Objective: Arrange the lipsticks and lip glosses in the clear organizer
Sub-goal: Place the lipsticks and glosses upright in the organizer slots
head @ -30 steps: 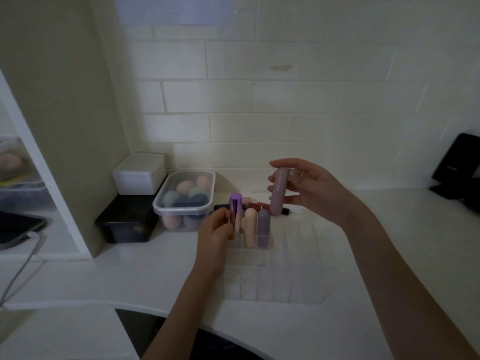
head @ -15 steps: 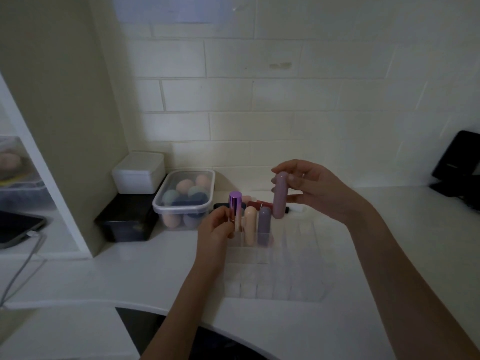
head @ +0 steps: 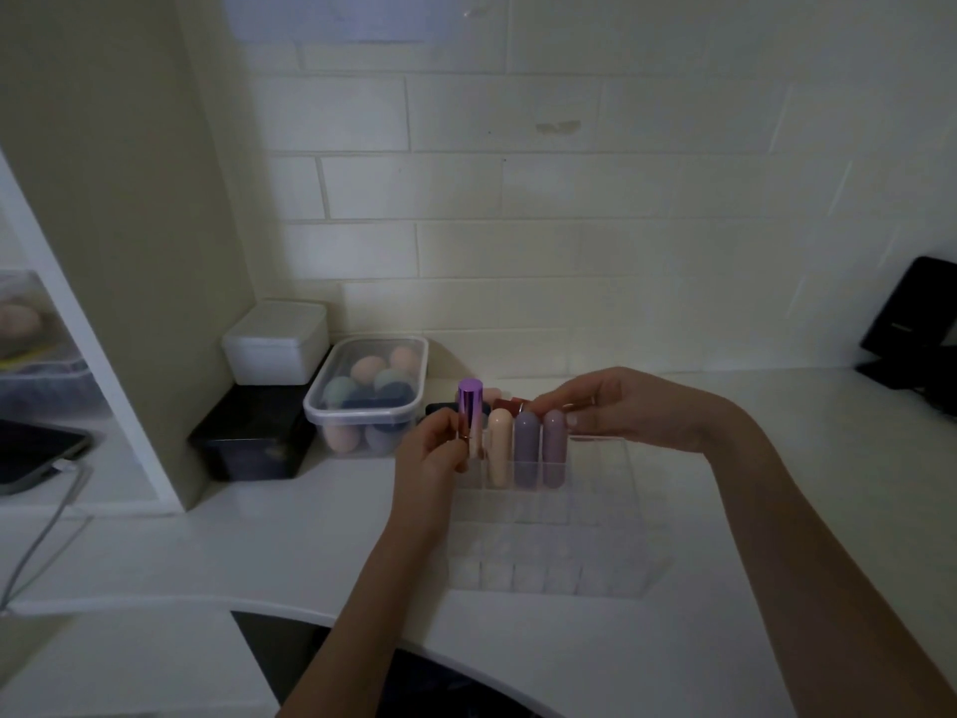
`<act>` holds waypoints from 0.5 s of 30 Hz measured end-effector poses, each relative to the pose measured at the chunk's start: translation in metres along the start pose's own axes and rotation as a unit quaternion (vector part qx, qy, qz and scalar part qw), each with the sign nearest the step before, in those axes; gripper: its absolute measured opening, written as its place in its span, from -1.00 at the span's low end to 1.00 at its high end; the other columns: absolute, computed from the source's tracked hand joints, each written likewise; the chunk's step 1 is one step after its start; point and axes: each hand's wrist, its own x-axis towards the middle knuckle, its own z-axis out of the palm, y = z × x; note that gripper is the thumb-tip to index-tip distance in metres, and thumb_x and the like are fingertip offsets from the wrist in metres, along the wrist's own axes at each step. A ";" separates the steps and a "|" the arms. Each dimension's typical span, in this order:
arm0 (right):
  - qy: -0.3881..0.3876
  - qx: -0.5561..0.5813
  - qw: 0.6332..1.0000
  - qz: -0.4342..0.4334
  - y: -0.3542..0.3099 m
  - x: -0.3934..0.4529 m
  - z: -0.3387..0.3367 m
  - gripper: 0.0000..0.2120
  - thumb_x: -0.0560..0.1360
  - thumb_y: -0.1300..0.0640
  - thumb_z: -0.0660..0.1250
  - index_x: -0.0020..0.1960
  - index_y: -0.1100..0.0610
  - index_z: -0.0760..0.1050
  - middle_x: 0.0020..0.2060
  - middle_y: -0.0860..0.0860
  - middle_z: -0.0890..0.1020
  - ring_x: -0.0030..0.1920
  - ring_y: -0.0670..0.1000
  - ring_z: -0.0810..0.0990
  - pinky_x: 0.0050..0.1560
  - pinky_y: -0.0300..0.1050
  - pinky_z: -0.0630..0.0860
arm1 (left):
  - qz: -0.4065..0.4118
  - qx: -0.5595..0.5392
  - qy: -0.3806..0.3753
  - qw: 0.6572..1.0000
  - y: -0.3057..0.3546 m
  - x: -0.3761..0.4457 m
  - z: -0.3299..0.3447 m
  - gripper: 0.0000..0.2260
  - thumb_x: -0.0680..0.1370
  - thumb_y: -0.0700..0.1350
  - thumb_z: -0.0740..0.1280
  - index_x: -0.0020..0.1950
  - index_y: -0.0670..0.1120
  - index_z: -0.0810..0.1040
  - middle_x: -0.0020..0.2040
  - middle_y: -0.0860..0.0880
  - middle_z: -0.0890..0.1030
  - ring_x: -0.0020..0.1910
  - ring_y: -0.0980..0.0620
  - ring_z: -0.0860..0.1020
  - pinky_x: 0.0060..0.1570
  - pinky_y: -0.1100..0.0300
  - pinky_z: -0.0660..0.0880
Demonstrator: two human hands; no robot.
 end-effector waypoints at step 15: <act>0.210 0.015 0.974 -0.078 0.012 0.023 -0.007 -0.78 0.55 0.22 0.25 0.15 0.06 0.56 0.12 0.02 0.65 0.16 -0.01 0.61 0.24 -0.04 0.48 | 0.021 0.024 0.012 0.999 0.002 -0.011 -0.010 -0.86 0.22 -0.26 0.17 -0.44 -0.01 0.39 -0.51 0.10 0.39 -0.47 0.19 0.29 -0.47 0.39 0.24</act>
